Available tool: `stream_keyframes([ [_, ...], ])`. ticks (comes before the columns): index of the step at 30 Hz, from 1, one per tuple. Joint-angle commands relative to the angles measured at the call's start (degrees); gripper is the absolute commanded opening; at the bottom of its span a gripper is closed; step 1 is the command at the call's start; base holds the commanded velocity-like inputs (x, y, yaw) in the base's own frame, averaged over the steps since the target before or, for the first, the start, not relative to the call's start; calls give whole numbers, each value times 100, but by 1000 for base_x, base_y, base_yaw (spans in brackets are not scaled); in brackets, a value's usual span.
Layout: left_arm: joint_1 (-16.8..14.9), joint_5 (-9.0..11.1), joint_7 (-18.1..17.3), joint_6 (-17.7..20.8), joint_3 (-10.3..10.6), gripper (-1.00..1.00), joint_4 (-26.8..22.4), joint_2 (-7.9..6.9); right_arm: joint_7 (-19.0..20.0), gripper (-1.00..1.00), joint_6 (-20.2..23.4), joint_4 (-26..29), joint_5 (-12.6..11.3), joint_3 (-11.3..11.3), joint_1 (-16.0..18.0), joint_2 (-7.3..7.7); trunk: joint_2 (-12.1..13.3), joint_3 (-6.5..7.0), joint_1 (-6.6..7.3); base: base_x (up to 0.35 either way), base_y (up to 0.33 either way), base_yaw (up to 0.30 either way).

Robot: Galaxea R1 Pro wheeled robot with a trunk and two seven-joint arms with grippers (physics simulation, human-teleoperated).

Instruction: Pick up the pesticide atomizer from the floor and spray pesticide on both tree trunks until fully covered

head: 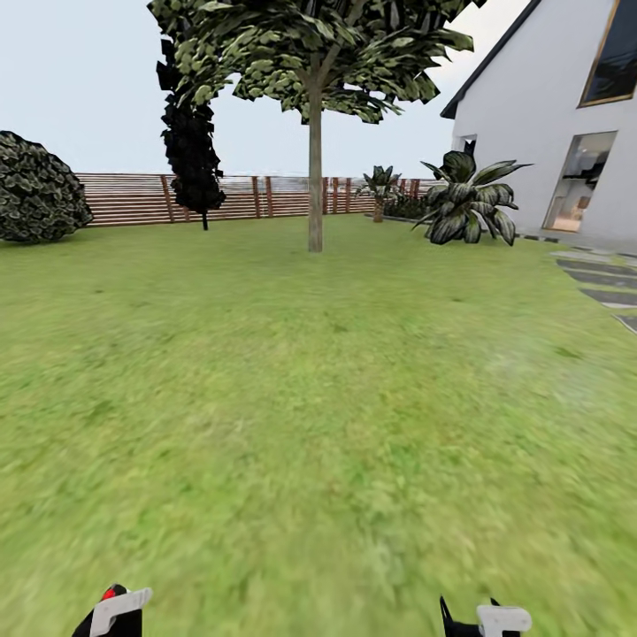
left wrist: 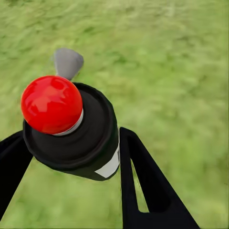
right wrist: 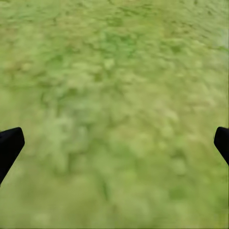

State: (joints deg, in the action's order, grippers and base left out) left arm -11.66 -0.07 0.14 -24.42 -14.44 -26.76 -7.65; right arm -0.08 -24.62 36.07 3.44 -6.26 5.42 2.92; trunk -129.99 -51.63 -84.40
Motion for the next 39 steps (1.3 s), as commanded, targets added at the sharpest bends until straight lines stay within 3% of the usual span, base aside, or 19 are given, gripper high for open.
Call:
stream_keyframes([
  [1, -3, -2, 3, -20, -6, -100, 4, 1, -1, 100, -17, -3, 35, -15, 3, -2, -2, -5, -2, 338, 0, 0],
  [39, -8, -2, 3, -10, -6, -100, 7, 1, -1, 100, -17, -3, 38, -15, 3, -2, -2, -5, -2, 338, 0, 0],
])
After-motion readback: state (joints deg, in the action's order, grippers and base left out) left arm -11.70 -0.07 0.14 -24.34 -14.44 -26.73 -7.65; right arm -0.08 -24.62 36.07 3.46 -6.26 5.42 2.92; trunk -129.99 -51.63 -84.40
